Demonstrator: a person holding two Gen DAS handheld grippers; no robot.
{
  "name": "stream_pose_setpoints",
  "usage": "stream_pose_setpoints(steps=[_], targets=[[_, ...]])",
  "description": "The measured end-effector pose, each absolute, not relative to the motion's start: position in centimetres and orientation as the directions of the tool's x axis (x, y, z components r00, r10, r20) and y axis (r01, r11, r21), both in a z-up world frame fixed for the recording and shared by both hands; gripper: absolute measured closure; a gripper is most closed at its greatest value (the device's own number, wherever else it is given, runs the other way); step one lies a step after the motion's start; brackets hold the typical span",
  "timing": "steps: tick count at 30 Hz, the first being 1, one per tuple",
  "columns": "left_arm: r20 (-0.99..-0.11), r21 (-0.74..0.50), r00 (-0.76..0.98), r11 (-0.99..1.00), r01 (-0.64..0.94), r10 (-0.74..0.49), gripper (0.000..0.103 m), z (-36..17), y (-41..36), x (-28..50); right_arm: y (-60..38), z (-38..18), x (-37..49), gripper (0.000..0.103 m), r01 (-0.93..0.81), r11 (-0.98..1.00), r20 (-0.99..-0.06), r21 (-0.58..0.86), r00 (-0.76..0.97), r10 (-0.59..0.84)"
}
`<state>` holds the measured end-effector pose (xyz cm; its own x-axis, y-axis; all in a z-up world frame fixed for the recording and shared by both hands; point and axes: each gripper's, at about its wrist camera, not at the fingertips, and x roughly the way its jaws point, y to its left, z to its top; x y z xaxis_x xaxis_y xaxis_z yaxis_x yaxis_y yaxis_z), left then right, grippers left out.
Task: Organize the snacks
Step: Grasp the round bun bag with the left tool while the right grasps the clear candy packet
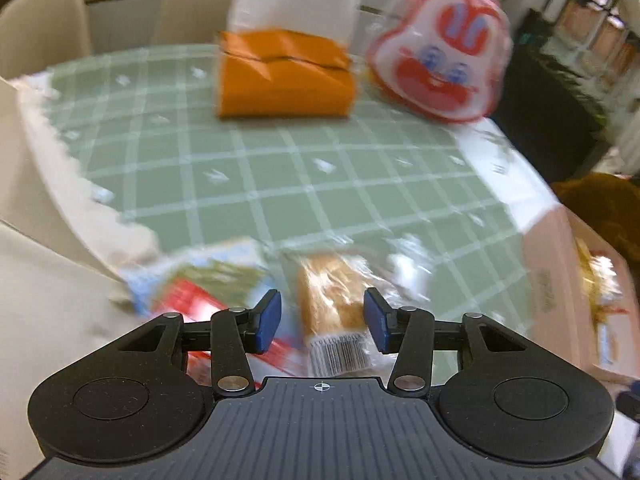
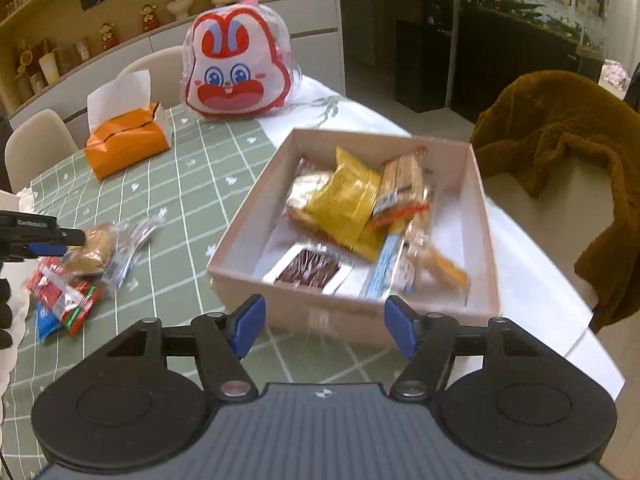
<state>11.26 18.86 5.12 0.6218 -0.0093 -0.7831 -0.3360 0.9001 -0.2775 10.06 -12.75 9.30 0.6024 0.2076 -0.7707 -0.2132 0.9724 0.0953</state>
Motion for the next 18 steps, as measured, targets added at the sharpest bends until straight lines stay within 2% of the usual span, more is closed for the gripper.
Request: stream_pose_setpoints(steps=[5, 18], targets=[[-0.791, -0.313, 0.605, 0.912, -0.264, -0.096, 0.046, 3.8, 15.4, 12.1, -12.5, 8.7, 9.5, 0.037, -0.208, 0.975, -0.784, 0.08, 0.591, 0.191], [-0.788, -0.368, 0.588, 0.906, -0.21, -0.184, 0.054, 3.5, 12.1, 10.6, -9.5, 10.0, 9.1, 0.036, -0.305, 0.95, -0.774, 0.07, 0.584, 0.244]])
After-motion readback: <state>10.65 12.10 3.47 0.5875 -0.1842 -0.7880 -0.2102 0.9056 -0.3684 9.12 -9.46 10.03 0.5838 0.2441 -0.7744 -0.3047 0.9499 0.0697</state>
